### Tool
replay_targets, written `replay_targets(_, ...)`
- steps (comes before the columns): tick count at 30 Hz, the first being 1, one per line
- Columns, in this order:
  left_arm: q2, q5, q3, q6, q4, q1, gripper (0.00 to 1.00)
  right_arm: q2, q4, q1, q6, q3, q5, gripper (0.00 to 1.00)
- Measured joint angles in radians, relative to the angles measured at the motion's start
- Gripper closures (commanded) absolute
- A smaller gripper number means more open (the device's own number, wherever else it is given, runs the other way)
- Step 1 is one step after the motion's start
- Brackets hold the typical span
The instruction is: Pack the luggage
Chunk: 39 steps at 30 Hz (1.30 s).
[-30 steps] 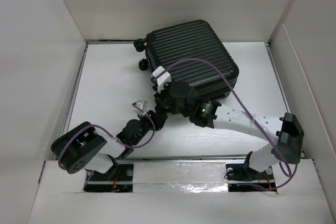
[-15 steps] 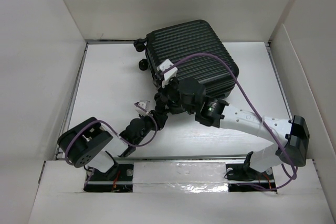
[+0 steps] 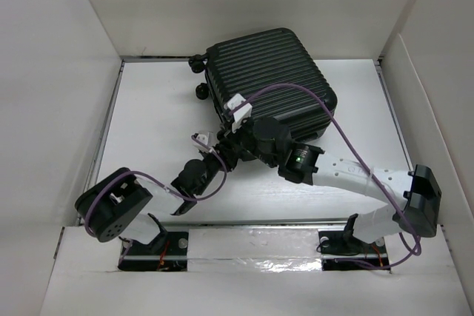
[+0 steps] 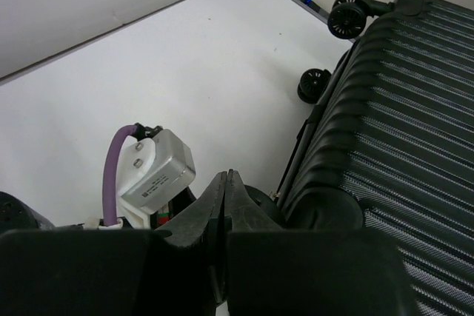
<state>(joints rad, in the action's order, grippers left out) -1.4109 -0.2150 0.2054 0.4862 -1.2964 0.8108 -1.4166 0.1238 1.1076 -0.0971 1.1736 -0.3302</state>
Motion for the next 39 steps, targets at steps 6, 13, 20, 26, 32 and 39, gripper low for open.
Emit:
replay_targets(6,-0.043,-0.006,0.037,-0.030,-0.011,0.010,0.82,0.038,0.006,0.000,0.027,-0.048,0.025,1.00)
replay_targets(13,-0.078,-0.040,0.070,-0.056,-0.011,0.013,1.00,0.057,0.003,0.000,0.041,-0.075,0.032,0.75)
replay_targets(20,-0.079,-0.047,0.070,-0.082,-0.012,0.012,1.00,0.043,-0.134,-0.060,-0.016,0.013,0.129,0.48)
replay_targets(26,-0.080,-0.048,0.069,-0.100,-0.016,-0.006,1.00,-0.037,-0.288,-0.159,-0.120,0.176,0.318,0.36)
replay_targets(32,-0.080,-0.050,0.058,-0.126,-0.031,-0.021,1.00,-0.192,-0.481,-0.218,-0.283,0.359,0.460,0.25)
replay_targets(39,-0.087,-0.047,0.038,-0.132,-0.065,-0.079,1.00,-0.365,-0.738,-0.259,-0.433,0.547,0.552,0.25)
